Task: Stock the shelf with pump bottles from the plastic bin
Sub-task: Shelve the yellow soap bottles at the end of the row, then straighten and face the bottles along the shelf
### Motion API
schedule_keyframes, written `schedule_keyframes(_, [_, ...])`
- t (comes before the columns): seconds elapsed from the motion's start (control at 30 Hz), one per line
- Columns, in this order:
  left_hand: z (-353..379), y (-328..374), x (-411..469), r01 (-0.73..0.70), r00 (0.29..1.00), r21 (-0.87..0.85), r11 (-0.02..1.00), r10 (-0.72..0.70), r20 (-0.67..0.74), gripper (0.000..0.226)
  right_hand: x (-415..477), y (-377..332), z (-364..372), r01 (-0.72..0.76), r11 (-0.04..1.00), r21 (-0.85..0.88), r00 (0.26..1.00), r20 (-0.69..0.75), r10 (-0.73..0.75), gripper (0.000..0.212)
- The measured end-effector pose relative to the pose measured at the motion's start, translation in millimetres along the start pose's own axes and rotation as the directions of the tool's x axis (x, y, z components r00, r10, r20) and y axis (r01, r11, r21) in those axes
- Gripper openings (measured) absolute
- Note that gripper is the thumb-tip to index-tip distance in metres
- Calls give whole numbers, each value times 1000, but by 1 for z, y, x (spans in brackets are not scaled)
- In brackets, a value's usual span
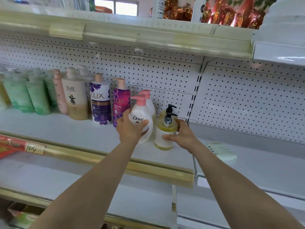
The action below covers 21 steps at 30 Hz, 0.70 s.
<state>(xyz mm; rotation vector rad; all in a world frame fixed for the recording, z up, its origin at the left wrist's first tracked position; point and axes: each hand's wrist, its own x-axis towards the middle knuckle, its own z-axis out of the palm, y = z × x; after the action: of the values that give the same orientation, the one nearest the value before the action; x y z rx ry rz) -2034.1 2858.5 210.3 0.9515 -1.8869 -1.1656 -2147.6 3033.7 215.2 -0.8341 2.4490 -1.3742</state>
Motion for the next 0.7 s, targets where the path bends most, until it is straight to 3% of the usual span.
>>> schedule_keyframes(0.2, [-3, 6, -6, 16, 1000, 13, 1000, -16, 26, 88, -3, -3, -4, -10, 996, -93, 999, 34, 13, 90])
schedule_keyframes(0.33, [-27, 11, -17, -39, 996, 113, 993, 30, 84, 95, -25, -25, -16, 4, 966, -258, 1000, 17, 0, 96])
schedule_keyframes(0.47, [-80, 15, -33, -169, 981, 199, 965, 146, 127, 92, -61, -71, -17, 80, 853, -516, 991, -53, -125, 85])
schedule_keyframes(0.57, [-135, 11, -45, -226, 969, 233, 946, 194, 155, 81, -98, -117, 4, 168, 731, -662, 968, -29, -248, 72])
schedule_keyframes(0.7, [-223, 6, -72, -172, 976, 403, 899, 100, 192, 77, -158, -178, 58, 257, 673, -693, 942, 24, -335, 67])
